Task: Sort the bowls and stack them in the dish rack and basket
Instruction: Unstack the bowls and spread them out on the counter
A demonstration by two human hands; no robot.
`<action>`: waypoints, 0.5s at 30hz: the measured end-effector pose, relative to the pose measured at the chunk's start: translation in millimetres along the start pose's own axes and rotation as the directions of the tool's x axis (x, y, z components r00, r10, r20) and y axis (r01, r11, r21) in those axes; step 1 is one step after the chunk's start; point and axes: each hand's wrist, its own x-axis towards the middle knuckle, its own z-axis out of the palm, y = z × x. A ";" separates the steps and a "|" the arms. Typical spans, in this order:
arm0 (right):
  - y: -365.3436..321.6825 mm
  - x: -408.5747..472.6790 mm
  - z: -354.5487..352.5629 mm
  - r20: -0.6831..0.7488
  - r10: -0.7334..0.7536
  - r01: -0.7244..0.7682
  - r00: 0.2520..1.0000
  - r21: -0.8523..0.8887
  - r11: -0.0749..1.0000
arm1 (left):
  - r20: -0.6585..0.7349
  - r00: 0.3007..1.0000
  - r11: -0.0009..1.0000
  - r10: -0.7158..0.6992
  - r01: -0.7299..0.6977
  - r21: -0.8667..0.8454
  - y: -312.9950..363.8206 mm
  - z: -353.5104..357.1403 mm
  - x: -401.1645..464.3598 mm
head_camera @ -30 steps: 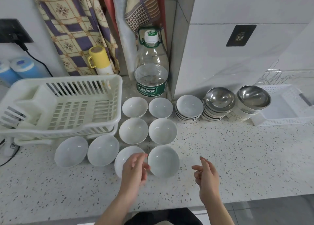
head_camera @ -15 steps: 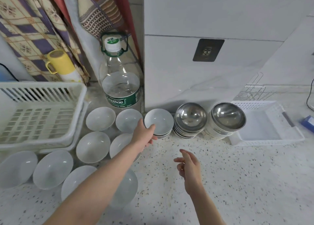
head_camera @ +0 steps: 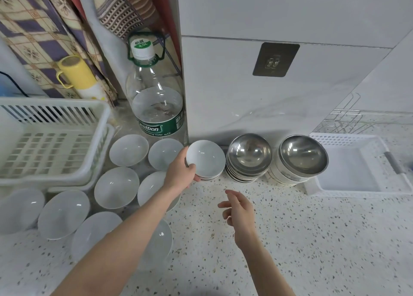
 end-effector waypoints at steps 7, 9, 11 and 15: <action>-8.0 10.3 7.7 0.015 -0.057 0.058 0.998 -0.145 0.988 | -0.031 0.999 0.990 -0.037 0.032 -0.138 0.7 -2.6 -1.5; -7.9 13.1 10.1 -0.012 -0.083 0.079 0.996 -0.203 0.976 | -0.039 0.998 0.979 -0.040 0.032 -0.201 -1.5 -6.6 -8.4; -8.6 16.5 14.3 -0.040 -0.117 0.102 0.992 -0.273 0.956 | -0.054 0.996 0.964 -0.071 0.054 -0.261 -5.7 -13.6 -16.4; -13.4 24.5 29.6 -0.055 -0.149 0.123 0.987 -0.330 0.936 | -0.089 0.987 0.897 -0.133 0.082 -0.435 -19.0 -27.5 -34.2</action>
